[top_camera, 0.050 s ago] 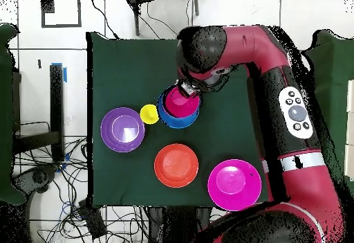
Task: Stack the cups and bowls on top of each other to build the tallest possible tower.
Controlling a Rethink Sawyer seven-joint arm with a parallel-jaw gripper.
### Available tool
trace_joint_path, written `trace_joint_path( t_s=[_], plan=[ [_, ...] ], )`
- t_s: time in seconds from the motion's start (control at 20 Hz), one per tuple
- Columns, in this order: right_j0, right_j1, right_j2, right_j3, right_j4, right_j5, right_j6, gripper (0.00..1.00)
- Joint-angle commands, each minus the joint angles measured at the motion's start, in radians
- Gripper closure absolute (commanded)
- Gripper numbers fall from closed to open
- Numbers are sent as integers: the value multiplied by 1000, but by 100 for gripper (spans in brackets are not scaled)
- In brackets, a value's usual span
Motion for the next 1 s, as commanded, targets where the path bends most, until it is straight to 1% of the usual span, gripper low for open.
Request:
trace_joint_path(
  t_s=[0.05,0.4,0.65,0.85,1.0],
  plan=[
    [41,30,-63,25,-112,79,-313,100],
    [37,26,-61,30,-112,74,-309,100],
    [37,21,-62,35,-124,56,-305,100],
    [42,21,-66,30,-133,63,-309,100],
    [49,22,-73,27,-152,62,-309,100]
  ],
)
